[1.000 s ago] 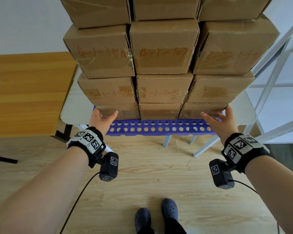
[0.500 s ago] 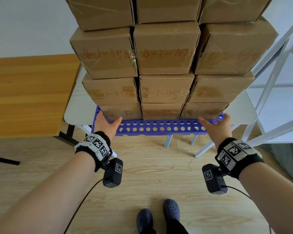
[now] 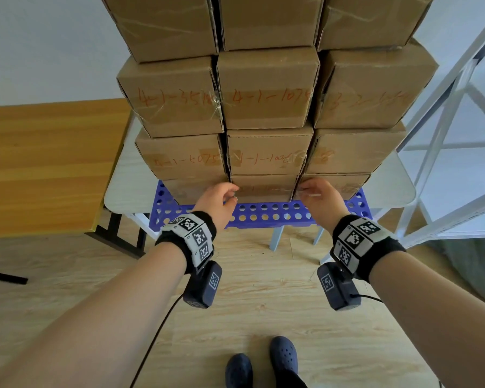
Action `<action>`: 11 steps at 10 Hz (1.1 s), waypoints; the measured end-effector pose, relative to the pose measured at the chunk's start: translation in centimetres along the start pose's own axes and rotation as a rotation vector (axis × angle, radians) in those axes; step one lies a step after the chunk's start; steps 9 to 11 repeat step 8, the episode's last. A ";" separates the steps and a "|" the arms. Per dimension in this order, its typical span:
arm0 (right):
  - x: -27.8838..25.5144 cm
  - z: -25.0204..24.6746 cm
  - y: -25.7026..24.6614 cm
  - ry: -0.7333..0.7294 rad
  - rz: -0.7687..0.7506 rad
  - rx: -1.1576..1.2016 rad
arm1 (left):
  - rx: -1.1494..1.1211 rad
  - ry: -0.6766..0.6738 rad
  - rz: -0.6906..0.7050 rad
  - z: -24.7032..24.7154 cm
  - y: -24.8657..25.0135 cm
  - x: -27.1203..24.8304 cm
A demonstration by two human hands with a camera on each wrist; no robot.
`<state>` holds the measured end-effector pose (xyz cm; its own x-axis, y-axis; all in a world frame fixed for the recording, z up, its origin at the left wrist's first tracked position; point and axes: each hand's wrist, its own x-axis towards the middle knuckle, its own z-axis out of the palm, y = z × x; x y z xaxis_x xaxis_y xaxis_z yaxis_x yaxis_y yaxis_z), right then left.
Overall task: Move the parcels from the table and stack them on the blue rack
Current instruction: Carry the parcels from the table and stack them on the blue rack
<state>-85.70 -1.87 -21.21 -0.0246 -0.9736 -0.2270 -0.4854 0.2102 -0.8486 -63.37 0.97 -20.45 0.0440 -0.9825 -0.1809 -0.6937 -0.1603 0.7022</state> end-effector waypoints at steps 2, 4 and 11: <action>-0.7 -0.3 -1.1 -0.024 -0.002 -0.025 | -0.021 0.032 0.005 -0.6 0.6 -0.5; -0.9 0.8 -4.2 -0.035 -0.081 0.085 | 0.009 0.119 0.087 -2.8 2.5 -0.3; -1.3 0.1 -8.7 -0.039 -0.126 0.115 | -0.011 0.111 0.158 -4.5 5.7 -0.3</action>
